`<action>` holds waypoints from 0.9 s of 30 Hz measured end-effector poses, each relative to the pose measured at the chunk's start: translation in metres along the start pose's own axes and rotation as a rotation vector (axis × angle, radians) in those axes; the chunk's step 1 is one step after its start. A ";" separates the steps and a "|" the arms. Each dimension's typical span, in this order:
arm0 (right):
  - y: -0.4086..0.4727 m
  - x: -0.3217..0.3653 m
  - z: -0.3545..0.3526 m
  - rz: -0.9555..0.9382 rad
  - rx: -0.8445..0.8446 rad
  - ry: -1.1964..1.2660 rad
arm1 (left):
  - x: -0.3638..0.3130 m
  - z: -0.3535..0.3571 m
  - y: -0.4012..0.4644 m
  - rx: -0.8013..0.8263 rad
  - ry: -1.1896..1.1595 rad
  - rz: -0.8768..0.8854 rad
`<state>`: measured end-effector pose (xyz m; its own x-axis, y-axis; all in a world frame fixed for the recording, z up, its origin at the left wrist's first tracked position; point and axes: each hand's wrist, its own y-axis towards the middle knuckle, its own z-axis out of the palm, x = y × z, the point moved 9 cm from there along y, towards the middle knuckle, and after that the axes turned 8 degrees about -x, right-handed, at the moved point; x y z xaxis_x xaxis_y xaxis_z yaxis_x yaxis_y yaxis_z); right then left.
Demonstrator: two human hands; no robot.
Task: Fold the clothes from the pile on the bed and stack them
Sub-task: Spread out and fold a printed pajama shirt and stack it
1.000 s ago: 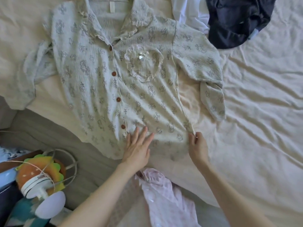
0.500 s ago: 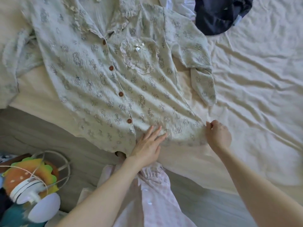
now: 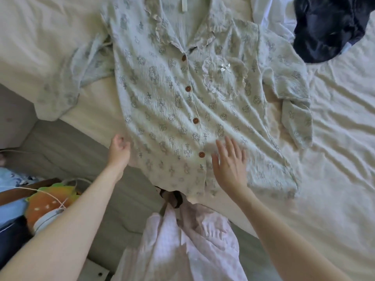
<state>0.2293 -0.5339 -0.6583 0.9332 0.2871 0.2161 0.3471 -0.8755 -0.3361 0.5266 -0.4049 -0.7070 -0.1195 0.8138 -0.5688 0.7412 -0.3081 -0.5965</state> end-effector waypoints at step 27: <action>-0.022 0.021 0.041 0.165 0.273 -0.040 | 0.108 -0.026 -0.066 0.437 -0.009 -0.085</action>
<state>0.2451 -0.4928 -0.6839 0.9800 0.1697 0.1040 0.1980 -0.7767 -0.5980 0.4822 -0.2837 -0.7142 -0.1745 0.8415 -0.5113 0.3802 -0.4214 -0.8233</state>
